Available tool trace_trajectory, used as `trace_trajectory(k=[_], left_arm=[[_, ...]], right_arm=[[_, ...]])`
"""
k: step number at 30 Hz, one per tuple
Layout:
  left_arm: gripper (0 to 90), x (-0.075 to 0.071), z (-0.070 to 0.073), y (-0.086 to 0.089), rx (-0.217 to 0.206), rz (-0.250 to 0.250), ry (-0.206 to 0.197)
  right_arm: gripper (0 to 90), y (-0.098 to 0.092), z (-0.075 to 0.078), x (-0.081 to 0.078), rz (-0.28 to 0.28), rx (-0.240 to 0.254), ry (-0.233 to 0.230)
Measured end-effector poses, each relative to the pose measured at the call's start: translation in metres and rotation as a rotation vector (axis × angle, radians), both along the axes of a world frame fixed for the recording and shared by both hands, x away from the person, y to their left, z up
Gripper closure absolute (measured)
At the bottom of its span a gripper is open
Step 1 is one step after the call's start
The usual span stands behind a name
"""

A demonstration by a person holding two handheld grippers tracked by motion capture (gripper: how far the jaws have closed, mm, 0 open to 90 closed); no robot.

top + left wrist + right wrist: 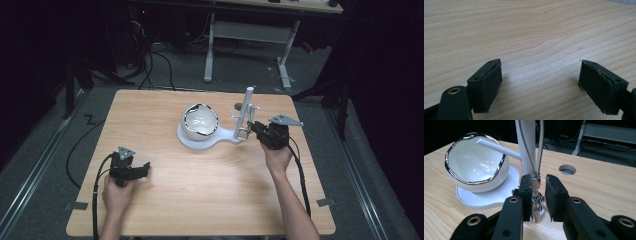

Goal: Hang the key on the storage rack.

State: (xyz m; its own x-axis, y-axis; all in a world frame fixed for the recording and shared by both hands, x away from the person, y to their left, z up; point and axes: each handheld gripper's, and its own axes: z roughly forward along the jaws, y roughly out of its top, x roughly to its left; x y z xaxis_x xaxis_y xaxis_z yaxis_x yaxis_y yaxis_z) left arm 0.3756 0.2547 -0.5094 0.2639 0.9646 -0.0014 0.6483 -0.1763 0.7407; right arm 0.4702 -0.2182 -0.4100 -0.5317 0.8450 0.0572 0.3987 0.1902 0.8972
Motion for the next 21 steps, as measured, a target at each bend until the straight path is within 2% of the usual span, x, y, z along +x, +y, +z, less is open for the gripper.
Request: trace_trajectory(k=[3,11,21], left_arm=[[19.1,0.0,0.0,0.0,0.0,0.0,0.0],[19.2,0.0,0.0,0.0,0.0,0.0,0.0],[19.1,0.0,0.0,0.0,0.0,0.0,0.0]], right_arm=[[65.8,-0.001,0.002,-0.002,-0.001,0.004,-0.006],[57.2,-0.01,0.009,-0.01,-0.006,0.022,-0.009],[55.5,-0.021,0.015,-0.02,-0.014,0.027,-0.02]])
